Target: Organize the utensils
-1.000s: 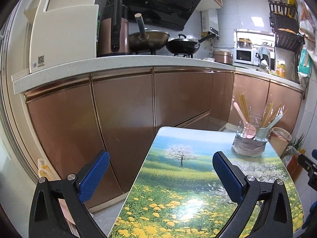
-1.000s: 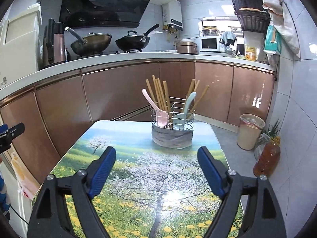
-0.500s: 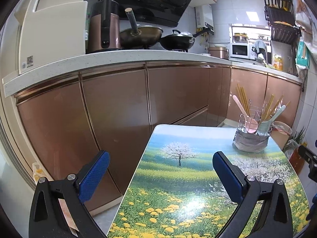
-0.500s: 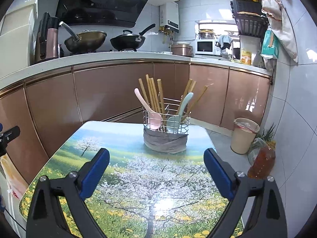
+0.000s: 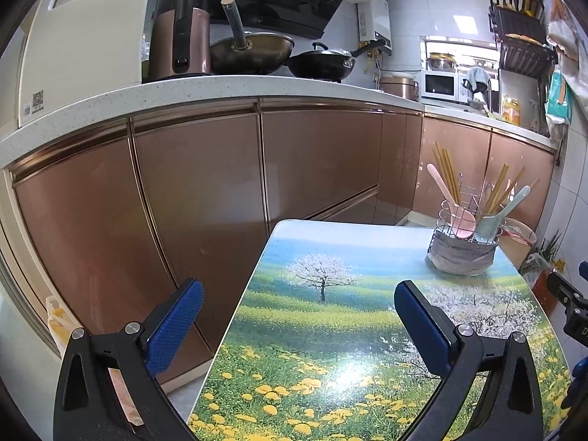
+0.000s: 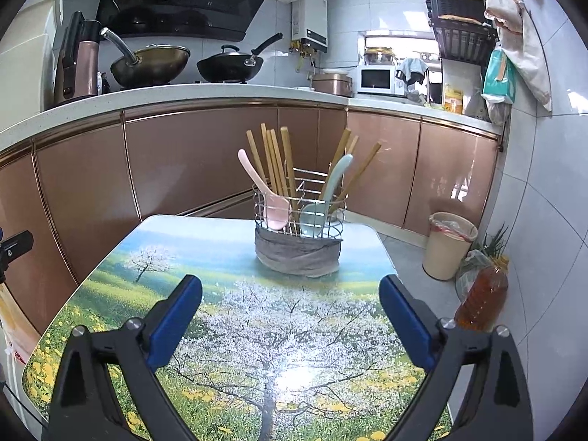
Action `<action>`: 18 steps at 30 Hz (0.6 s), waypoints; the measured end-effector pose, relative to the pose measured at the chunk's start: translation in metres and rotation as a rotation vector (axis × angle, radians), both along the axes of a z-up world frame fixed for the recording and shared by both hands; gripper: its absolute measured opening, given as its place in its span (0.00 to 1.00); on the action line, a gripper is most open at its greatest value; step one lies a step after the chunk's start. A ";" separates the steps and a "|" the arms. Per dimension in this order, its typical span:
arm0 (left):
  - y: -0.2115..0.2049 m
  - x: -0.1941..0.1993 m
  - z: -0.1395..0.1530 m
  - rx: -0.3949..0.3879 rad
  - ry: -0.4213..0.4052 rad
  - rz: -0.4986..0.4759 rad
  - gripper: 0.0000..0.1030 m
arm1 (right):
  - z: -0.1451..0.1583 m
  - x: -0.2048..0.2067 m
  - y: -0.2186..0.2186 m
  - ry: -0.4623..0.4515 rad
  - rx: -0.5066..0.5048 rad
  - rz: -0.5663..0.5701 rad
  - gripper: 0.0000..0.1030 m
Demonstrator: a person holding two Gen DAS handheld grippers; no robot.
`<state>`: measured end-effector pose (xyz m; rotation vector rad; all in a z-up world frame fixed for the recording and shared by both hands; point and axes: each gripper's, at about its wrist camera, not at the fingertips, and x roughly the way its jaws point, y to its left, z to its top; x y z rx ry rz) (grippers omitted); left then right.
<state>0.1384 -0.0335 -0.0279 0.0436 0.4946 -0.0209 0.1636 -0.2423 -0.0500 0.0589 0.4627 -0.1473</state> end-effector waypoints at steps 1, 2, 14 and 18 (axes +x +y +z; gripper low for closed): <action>0.000 0.001 -0.001 0.002 0.001 -0.002 0.99 | -0.002 0.000 -0.001 0.002 0.003 -0.004 0.95; -0.001 0.001 -0.002 0.004 0.003 -0.005 0.99 | -0.003 0.000 -0.003 0.004 0.005 -0.006 0.95; -0.007 0.004 -0.005 0.005 0.023 -0.034 0.99 | -0.006 -0.007 -0.016 0.004 0.017 -0.030 0.95; -0.010 0.003 -0.005 0.002 0.022 -0.043 0.99 | -0.007 -0.009 -0.017 0.005 0.020 -0.027 0.95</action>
